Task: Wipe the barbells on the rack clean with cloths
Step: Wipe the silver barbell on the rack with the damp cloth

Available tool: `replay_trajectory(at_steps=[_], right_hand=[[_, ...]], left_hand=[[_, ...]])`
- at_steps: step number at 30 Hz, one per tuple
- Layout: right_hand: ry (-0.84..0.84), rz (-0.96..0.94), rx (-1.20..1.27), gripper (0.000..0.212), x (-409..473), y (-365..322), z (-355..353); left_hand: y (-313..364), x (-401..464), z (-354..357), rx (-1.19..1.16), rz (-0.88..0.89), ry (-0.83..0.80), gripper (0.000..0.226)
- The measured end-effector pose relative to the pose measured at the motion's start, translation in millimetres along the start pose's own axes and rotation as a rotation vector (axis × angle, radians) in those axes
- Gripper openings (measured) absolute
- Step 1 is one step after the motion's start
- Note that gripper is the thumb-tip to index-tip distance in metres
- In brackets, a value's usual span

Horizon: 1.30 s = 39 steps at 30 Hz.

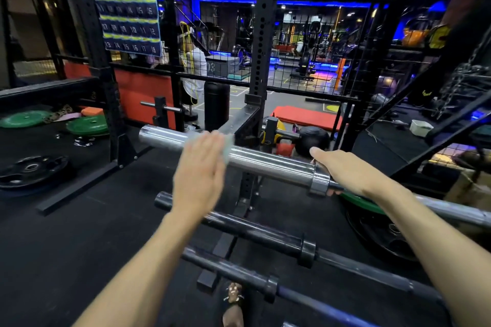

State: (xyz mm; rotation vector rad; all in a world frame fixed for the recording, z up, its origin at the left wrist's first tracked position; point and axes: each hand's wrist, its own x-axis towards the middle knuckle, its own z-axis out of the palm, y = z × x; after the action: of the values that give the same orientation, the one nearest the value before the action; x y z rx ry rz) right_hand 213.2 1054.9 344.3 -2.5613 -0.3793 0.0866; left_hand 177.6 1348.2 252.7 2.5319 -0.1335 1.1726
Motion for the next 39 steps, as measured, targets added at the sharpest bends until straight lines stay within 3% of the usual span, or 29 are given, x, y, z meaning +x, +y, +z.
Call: replay_trajectory(at_steps=[2, 4, 8, 11, 15, 19, 21, 24, 27, 29, 32, 35, 37, 39], right_hand=[[0.042, -0.039, -0.04, 0.064, -2, -2, 2], [0.066, -0.035, -0.099, 0.059, -4, -4, 2], [0.081, -0.059, -0.161, 0.063, -7, -6, 2], [0.094, -0.101, -0.199, 0.065, -8, 0, 3], [0.146, -0.151, -0.318, 0.068, -13, 6, 6], [0.259, -0.219, -0.411, 0.056, -15, 6, 13], [0.303, -0.261, -0.424, 0.057, -16, 6, 18], [0.357, -0.332, -0.431, 0.065, -17, 9, 24], [0.38, -0.351, -0.407, 0.062, -20, 10, 27], [0.424, -0.379, -0.419, 0.058, -21, 13, 29], [0.493, -0.416, -0.472, 0.056, -21, 22, 37], [0.56, -0.456, -0.588, 0.059, -20, 20, 43], [0.589, -0.453, -0.69, 0.062, -18, 14, 43], [0.591, -0.446, -0.764, 0.063, -15, 10, 40]], left_hand=[[-18, 6, -9, 0.004, -0.135, -0.007, 0.052], [-1, 10, -10, -0.033, -0.154, -0.037, 0.055], [74, -8, 7, -0.082, 0.168, -0.129, 0.051], [82, -15, 11, -0.057, 0.264, -0.141, 0.052], [17, 2, -6, -0.017, 0.037, -0.053, 0.051], [-22, 12, -19, -0.018, -0.228, -0.016, 0.063], [3, 9, -16, -0.007, -0.164, -0.033, 0.06], [46, -11, -1, 0.004, 0.123, -0.106, 0.057], [37, -13, 5, 0.038, 0.29, -0.133, 0.056], [5, -5, -2, 0.065, 0.257, -0.096, 0.053], [-51, 6, -18, 0.101, -0.002, 0.011, 0.052], [-55, 9, -25, 0.066, -0.158, 0.01, 0.059], [-26, 6, -22, 0.039, -0.088, -0.034, 0.061], [8, -4, -12, 0.025, 0.107, -0.105, 0.06]])
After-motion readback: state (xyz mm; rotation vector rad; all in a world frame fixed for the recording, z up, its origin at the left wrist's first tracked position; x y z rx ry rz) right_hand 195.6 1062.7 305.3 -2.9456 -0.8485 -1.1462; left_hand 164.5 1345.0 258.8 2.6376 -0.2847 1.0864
